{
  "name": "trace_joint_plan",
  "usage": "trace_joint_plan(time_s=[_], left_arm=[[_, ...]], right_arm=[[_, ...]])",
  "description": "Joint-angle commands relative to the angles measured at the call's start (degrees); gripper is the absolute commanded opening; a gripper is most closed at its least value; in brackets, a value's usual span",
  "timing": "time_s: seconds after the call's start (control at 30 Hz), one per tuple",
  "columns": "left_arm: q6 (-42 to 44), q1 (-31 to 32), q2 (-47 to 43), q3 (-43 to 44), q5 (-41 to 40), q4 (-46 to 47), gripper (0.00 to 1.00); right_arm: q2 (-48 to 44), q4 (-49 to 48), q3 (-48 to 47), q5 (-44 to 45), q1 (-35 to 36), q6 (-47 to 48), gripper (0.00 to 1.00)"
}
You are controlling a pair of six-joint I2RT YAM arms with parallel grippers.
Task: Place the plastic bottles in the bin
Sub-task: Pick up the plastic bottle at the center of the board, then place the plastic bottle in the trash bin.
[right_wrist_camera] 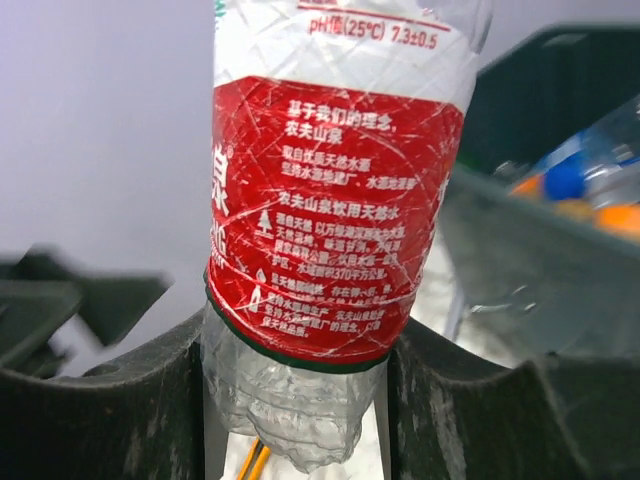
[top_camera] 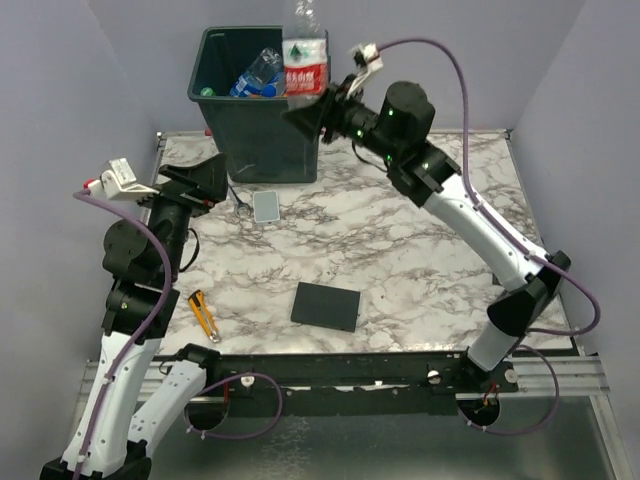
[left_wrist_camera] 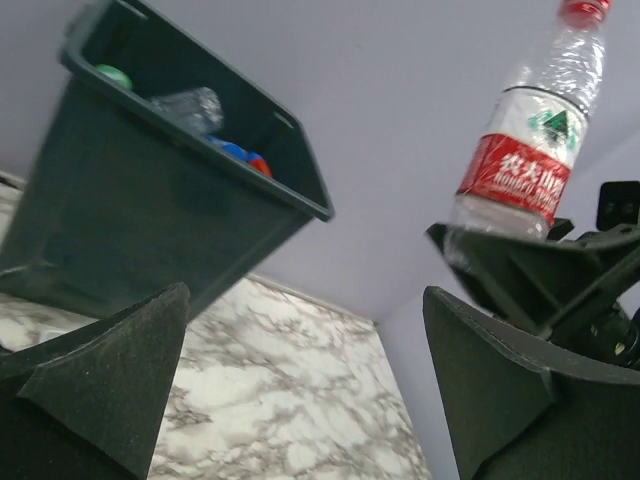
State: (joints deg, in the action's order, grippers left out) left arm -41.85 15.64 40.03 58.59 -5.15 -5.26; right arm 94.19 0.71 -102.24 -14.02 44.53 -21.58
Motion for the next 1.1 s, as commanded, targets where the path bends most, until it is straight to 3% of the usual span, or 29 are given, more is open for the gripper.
trace_joint_plan(time_s=[0.0,0.23,0.37,0.47,0.67,0.8,1.07], left_arm=[[4.12,1.25,-1.32,-1.36,-13.09,-7.08,0.99],[2.28,2.72,-3.17,-8.5,-13.02,-7.21,0.99],[2.88,3.65,-3.55,-10.25,-14.25,-7.18,0.99],[4.28,4.4,-3.77,-10.59,-15.9,-7.29,0.99],[5.72,5.29,-3.86,-10.57,-17.77,-7.6,0.99],[4.93,5.41,-3.83,-10.93,-17.47,-7.62,0.99],[4.1,5.37,-4.04,-11.81,-16.47,-7.54,0.99]], right_arm=[[12.38,9.67,-15.34,-2.54,-6.88,-5.23,0.35],[33.29,10.71,-42.97,-11.66,-11.95,-18.12,0.36],[37.81,2.77,-43.29,-14.11,-12.99,-27.59,0.38],[40.35,-0.19,-43.35,-15.3,-12.98,-31.82,0.45],[41.43,-2.13,-44.23,-14.56,-13.0,-33.49,0.8],[41.4,-2.71,-44.5,-14.46,-13.32,-34.79,0.93],[37.98,-2.77,-42.4,-17.04,-13.68,-35.28,0.99]])
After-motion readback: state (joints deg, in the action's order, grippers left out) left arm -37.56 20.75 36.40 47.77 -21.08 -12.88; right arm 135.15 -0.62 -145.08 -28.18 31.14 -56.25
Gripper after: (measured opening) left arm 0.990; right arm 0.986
